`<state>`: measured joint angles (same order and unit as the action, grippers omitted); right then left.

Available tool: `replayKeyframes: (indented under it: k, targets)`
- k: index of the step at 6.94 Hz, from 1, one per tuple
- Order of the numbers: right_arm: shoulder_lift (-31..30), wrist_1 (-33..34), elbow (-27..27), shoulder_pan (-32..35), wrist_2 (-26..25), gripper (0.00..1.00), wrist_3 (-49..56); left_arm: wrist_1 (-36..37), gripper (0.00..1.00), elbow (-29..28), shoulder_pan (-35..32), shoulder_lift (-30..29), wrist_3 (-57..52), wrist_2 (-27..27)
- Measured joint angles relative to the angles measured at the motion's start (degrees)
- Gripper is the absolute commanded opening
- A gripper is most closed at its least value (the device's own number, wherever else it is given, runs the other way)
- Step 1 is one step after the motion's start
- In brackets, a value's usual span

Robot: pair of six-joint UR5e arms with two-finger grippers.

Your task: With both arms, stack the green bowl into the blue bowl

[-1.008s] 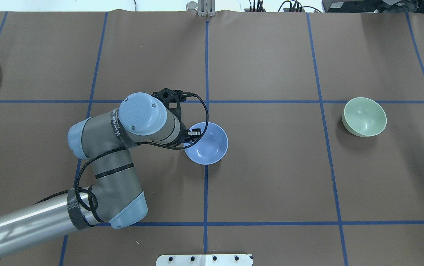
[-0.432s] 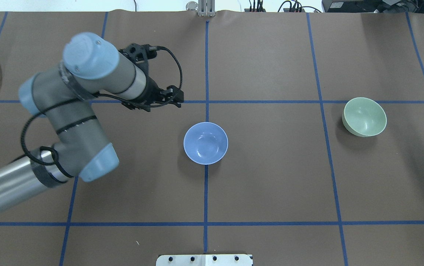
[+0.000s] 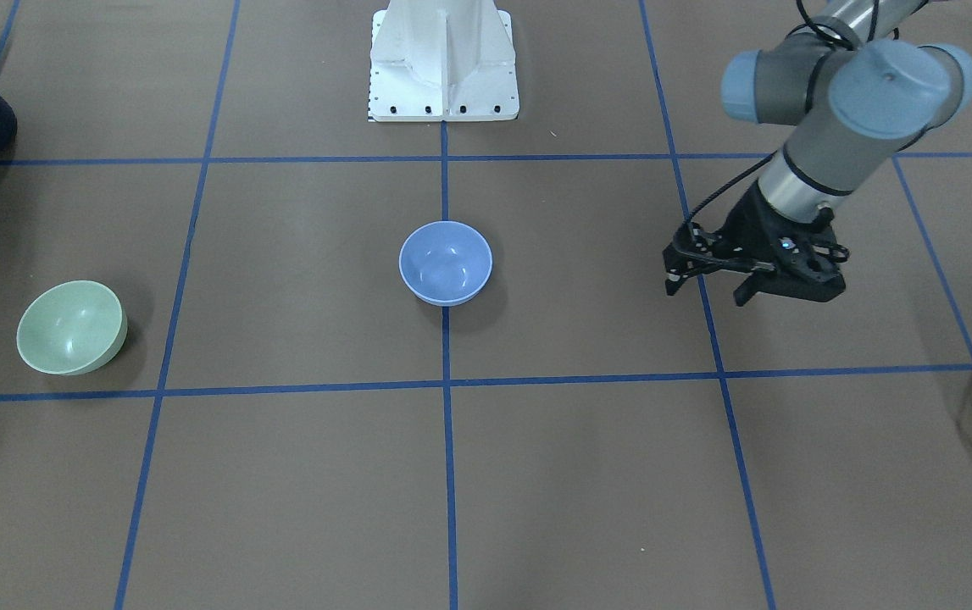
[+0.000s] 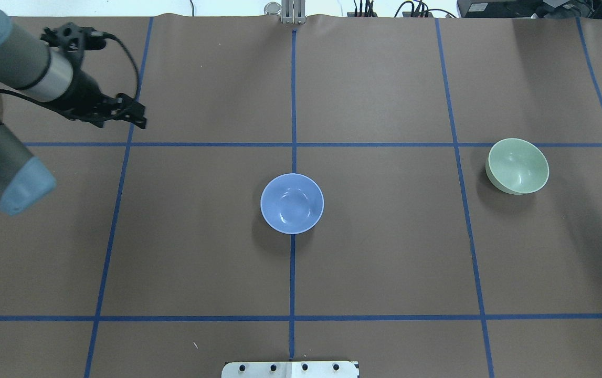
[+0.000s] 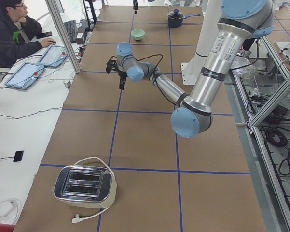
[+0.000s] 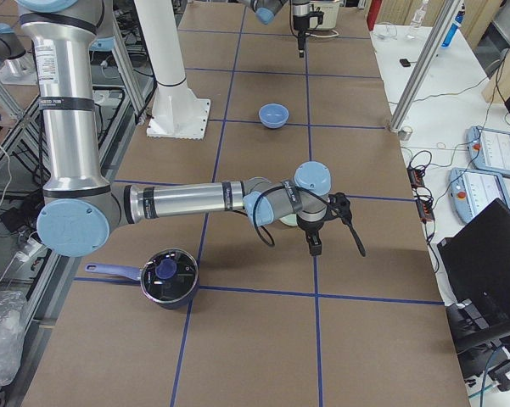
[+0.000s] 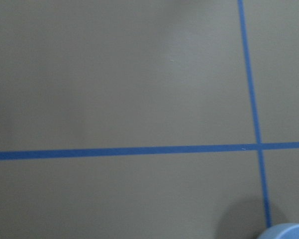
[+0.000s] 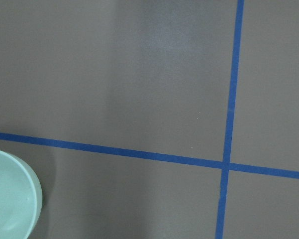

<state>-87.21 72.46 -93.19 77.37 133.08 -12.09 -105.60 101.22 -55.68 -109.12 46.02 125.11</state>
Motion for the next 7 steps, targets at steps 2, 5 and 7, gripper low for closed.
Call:
replayKeyframes:
  k: [2,5,7]
  targets:
    - [0.3,-0.8,-2.5,-2.0,0.1,1.00,-3.9,0.2,0.98,0.1,-10.5,10.1,-17.2,5.1]
    - [0.5,-0.8,-6.6,-6.8,-0.8,1.00,-11.8,15.2,0.98,-2.7,-29.3,18.8,-49.3,10.2]
    - [0.7,-0.9,-6.2,-10.6,-3.9,1.00,-13.1,27.6,0.98,-4.0,-35.8,18.5,-60.7,10.3]
